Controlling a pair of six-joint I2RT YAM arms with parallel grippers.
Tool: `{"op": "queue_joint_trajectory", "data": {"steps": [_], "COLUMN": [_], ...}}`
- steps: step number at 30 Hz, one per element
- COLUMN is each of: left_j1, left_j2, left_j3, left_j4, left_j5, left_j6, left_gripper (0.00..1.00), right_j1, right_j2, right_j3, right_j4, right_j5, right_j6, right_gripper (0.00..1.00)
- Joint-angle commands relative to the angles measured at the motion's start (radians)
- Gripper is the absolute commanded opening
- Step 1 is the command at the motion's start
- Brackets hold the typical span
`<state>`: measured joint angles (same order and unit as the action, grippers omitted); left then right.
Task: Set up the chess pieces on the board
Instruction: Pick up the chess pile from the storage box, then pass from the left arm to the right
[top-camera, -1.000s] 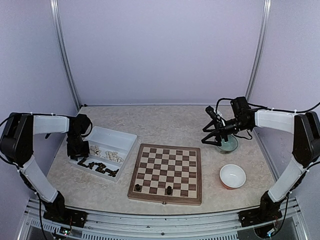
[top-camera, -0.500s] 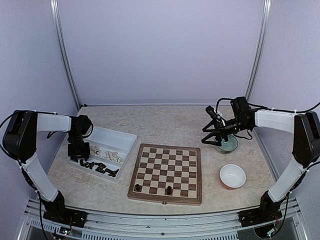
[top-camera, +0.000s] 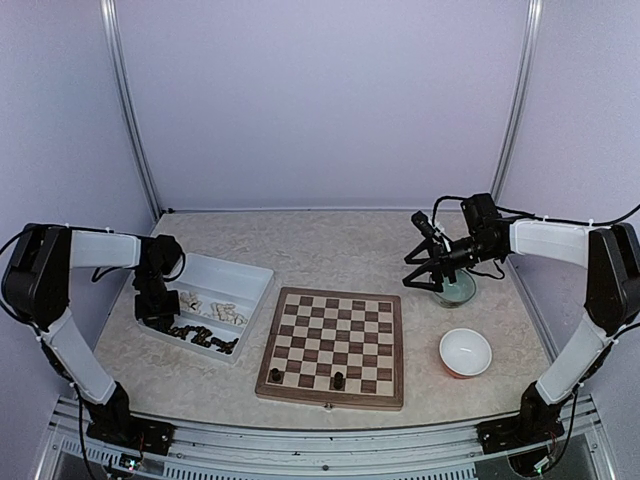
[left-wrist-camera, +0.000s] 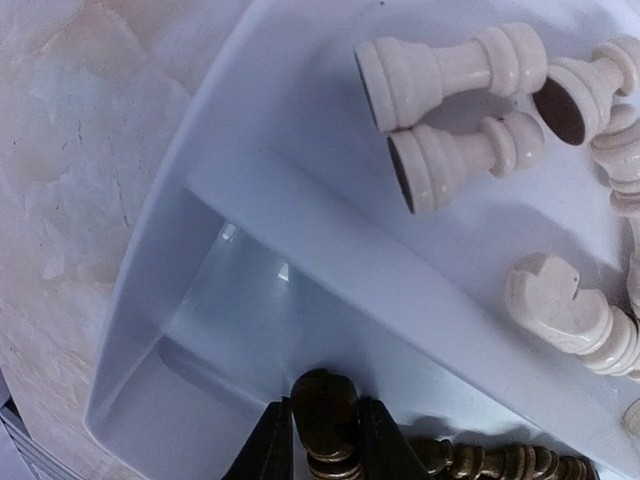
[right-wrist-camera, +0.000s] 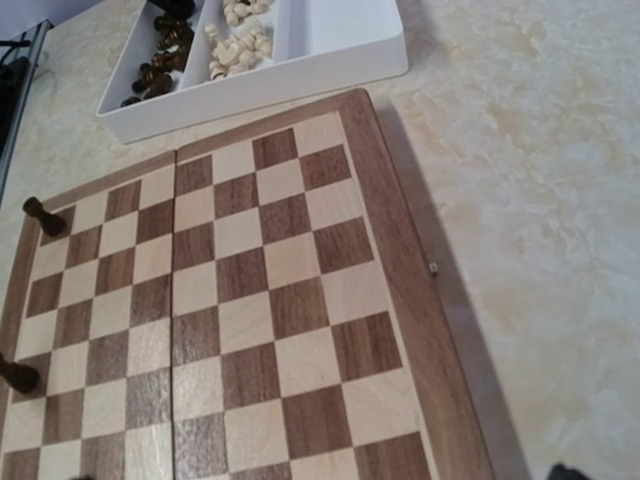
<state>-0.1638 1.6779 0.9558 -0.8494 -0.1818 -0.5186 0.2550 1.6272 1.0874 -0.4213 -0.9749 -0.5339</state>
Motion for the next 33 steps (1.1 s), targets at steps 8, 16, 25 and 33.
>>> {"op": "queue_joint_trajectory", "data": {"steps": [8,16,25,33], "left_j1": [-0.087,-0.268,-0.626,-0.825], "left_j2": [-0.077,-0.266,-0.357,-0.200], "left_j3": [0.107,0.247,0.130,0.106], "left_j4": [-0.120,-0.078,0.376,0.606], "left_j5": [-0.065,-0.070,-0.057,-0.046], "left_j6": [-0.023,0.047,0.128,0.145], "left_gripper": [0.17,0.14,0.13,0.14], "right_j1": [0.004,-0.006,0.045,0.177], "right_j2": [-0.040,-0.111,-0.058,-0.045], "right_j3": [0.016,0.056,0.263,0.228], "right_j4": [0.051,0.126,-0.083,-0.087], "right_j5": [0.001,0.065,-0.058,-0.052], "right_j6": [0.081,0.225,0.264,0.285], "right_gripper": [0.99,0.99,0.94,0.91]}}
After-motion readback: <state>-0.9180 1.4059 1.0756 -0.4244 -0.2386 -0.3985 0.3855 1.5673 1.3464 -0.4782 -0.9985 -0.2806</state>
